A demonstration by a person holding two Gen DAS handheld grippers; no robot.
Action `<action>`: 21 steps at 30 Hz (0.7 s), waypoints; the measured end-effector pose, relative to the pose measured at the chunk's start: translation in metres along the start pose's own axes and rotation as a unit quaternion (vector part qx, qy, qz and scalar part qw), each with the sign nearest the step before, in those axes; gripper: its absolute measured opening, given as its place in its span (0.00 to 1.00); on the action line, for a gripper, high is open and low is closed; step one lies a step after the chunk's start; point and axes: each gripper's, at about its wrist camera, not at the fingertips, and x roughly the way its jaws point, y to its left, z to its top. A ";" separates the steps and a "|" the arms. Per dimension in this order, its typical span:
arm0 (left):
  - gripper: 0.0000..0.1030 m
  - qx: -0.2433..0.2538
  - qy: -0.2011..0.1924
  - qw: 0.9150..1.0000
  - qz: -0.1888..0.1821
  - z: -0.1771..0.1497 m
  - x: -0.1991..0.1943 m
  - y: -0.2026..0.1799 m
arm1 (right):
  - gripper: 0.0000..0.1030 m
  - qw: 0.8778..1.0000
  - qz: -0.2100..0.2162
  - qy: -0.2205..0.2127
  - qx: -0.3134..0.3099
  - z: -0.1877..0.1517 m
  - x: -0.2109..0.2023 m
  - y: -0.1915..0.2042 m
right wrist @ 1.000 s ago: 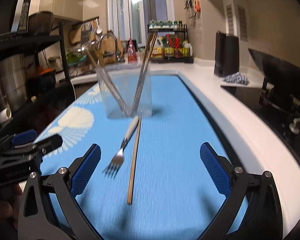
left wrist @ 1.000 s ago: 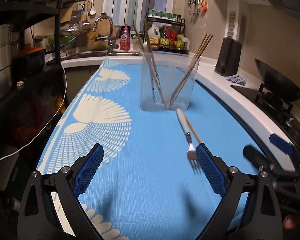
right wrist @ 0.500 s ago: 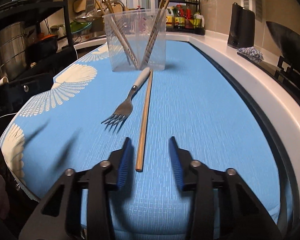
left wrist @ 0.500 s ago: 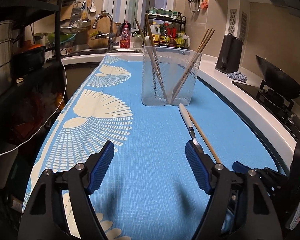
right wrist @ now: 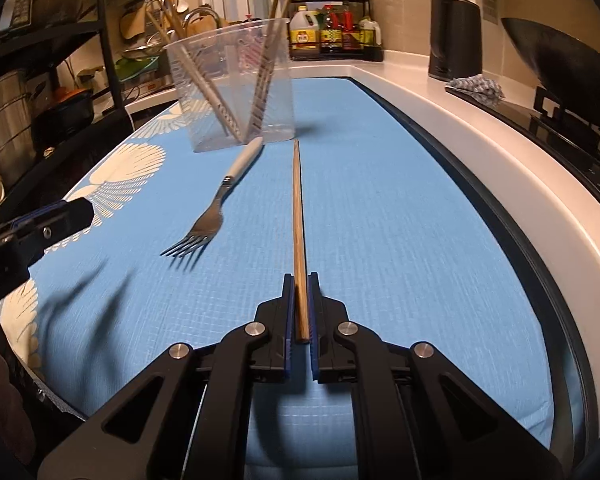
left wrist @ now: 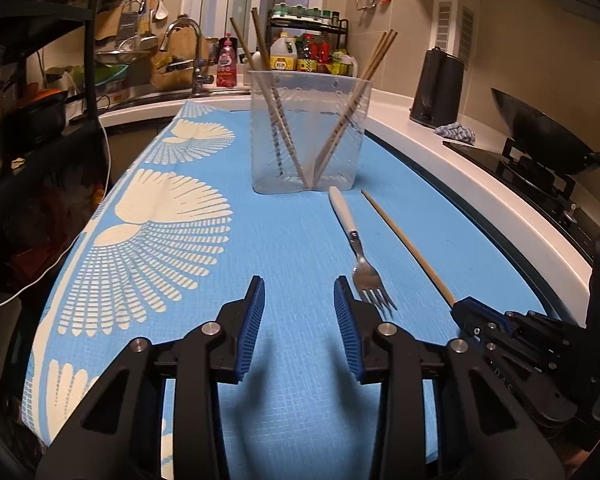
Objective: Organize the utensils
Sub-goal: 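Grasp the last chopstick with the right tool while the left tool approaches the fork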
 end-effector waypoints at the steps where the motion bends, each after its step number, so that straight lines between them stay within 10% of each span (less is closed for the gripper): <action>1: 0.34 0.001 -0.001 1.000 -0.004 -0.001 0.001 -0.002 | 0.07 1.000 -0.001 0.000 0.001 0.000 0.000 -0.002; 21: 0.34 -0.045 0.030 0.996 -0.068 -0.002 0.044 -0.030 | 0.09 1.000 0.004 -0.006 0.014 -0.002 -0.003 -0.015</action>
